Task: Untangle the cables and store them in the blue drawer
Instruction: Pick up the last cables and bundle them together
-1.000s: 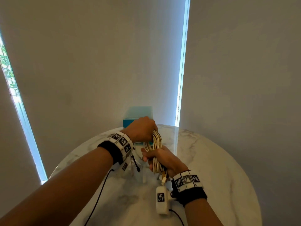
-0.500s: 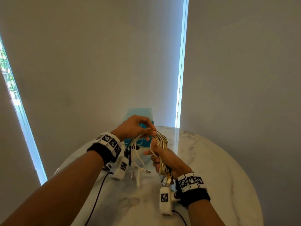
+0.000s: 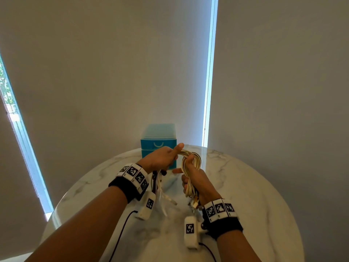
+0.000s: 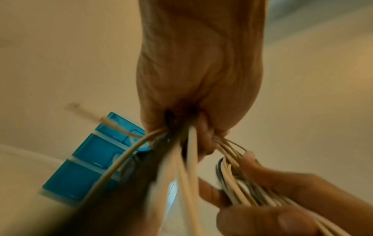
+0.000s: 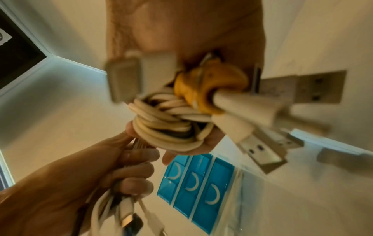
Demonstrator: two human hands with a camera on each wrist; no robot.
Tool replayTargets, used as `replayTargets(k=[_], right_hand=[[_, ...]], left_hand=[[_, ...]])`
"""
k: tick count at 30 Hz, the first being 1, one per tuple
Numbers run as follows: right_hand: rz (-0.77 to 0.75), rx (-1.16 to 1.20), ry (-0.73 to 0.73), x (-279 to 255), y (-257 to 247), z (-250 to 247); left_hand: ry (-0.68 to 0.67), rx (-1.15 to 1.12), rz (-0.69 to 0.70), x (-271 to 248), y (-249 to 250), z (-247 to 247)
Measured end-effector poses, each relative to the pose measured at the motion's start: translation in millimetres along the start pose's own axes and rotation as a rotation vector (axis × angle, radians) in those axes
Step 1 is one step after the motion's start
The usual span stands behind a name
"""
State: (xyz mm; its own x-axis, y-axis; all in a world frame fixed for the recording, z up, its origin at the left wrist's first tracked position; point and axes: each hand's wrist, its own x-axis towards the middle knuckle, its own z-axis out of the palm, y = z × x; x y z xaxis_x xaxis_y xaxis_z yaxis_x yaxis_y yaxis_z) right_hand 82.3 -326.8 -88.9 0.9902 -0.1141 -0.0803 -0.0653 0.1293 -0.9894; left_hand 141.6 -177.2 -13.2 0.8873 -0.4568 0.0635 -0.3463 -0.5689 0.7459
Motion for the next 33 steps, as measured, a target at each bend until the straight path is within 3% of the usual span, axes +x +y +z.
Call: replayTargets(k=[4,9,14,17,24,30,33], right_hand=[[-0.06,0.012,0.078,-1,0,5],[-0.058,0.115,0.296,-8,-4,6],[-0.113,0.243,0.441,-7,-10,-3],[-0.111,0.302,0.422,-5,-6,-4],[-0.029,0.158,0.294,-2,-11,-6],[-0.073,0.228,0.312,-2,-10,-11],[-0.096,0.147,0.324,2,-4,-11]], left_hand=[[-0.033,-0.126,-0.057,-4,6,7],[-0.119,-0.022,-0.142,-5,8,28],[-0.075,-0.139,-0.121,-5,5,41],[-0.027,-0.056,-0.058,-5,9,45],[0.014,0.216,0.084,-4,12,51],[-0.132,0.343,0.095,-4,17,26],[0.026,0.426,0.184,0,22,12]])
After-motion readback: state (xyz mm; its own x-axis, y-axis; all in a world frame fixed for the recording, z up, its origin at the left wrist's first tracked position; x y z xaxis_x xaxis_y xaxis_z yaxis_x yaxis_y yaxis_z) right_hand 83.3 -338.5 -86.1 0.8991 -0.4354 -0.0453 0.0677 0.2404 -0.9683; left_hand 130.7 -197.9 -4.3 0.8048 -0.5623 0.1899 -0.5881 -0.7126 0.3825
